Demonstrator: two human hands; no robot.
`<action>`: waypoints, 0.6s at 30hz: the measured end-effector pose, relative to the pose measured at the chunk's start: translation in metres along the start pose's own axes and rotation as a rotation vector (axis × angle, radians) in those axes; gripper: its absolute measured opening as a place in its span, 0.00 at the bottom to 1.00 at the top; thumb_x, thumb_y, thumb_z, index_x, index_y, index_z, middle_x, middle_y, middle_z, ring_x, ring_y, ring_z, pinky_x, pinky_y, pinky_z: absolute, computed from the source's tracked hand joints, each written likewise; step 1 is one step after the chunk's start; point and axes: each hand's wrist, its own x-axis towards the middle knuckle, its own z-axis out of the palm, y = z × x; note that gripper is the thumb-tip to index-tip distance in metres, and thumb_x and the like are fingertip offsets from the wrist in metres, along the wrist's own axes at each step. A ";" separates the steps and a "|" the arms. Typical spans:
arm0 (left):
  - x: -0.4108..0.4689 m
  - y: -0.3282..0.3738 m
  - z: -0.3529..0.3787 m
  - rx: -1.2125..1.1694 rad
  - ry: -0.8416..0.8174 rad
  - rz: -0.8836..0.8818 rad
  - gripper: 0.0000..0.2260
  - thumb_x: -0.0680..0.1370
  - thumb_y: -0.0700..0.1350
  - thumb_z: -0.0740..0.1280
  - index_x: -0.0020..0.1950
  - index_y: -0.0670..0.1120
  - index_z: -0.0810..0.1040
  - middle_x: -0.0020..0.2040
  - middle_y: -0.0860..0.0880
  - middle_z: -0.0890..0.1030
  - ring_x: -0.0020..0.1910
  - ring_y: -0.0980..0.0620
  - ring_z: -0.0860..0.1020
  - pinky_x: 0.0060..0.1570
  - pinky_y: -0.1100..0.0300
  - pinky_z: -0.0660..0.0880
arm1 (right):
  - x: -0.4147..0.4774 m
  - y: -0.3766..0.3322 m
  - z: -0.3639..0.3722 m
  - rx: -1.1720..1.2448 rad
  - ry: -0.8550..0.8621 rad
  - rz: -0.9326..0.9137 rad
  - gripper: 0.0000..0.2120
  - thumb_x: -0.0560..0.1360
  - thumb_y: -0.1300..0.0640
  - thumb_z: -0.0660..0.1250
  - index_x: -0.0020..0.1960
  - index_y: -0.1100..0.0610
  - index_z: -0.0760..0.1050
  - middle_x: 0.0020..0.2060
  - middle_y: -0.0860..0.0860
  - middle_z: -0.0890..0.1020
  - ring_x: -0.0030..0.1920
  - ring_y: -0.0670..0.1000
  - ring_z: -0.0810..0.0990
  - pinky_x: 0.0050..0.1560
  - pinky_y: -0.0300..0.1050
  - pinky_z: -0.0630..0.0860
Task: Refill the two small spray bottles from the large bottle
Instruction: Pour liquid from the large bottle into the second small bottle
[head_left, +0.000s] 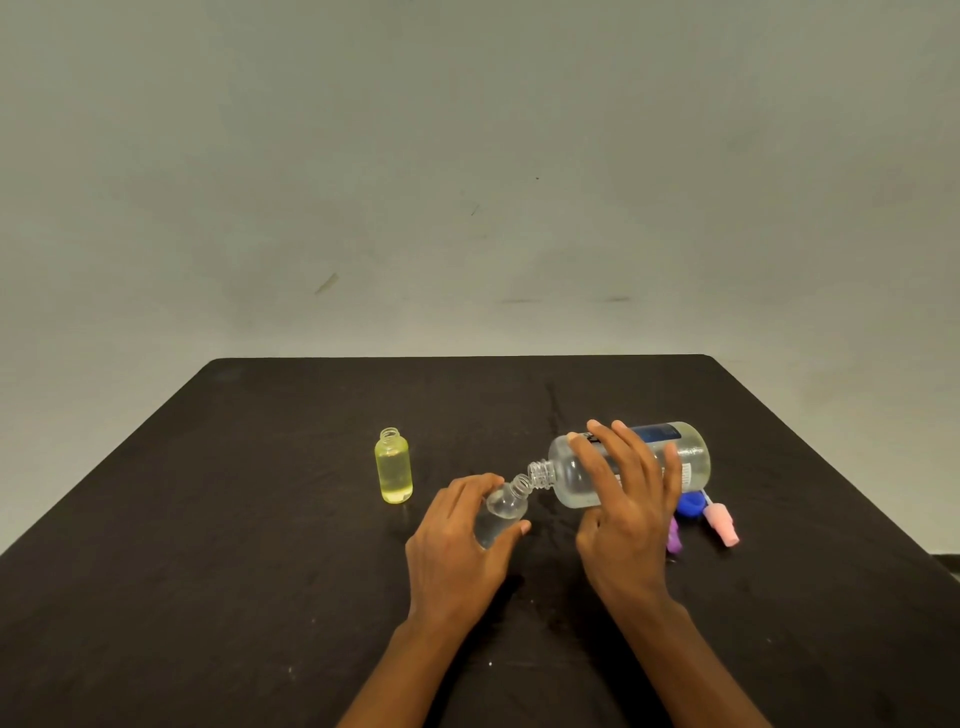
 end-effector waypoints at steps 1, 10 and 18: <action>0.000 0.000 0.000 -0.001 -0.002 0.001 0.21 0.63 0.51 0.79 0.53 0.57 0.75 0.49 0.66 0.76 0.47 0.65 0.75 0.41 0.77 0.69 | 0.000 0.000 0.000 -0.001 0.007 -0.002 0.36 0.53 0.82 0.70 0.59 0.60 0.79 0.60 0.59 0.79 0.66 0.55 0.67 0.72 0.54 0.50; 0.000 0.001 0.000 -0.002 0.004 0.005 0.23 0.63 0.51 0.79 0.54 0.59 0.73 0.49 0.68 0.74 0.47 0.66 0.74 0.40 0.77 0.68 | 0.000 -0.001 0.000 -0.010 0.008 0.003 0.36 0.54 0.82 0.70 0.58 0.60 0.79 0.60 0.59 0.79 0.66 0.55 0.67 0.71 0.58 0.52; 0.000 0.001 -0.001 -0.006 0.003 0.010 0.23 0.63 0.51 0.79 0.53 0.59 0.73 0.48 0.68 0.74 0.47 0.64 0.75 0.40 0.75 0.70 | 0.001 0.000 0.000 -0.014 0.011 -0.003 0.36 0.54 0.82 0.70 0.59 0.60 0.79 0.60 0.59 0.79 0.66 0.55 0.68 0.72 0.54 0.49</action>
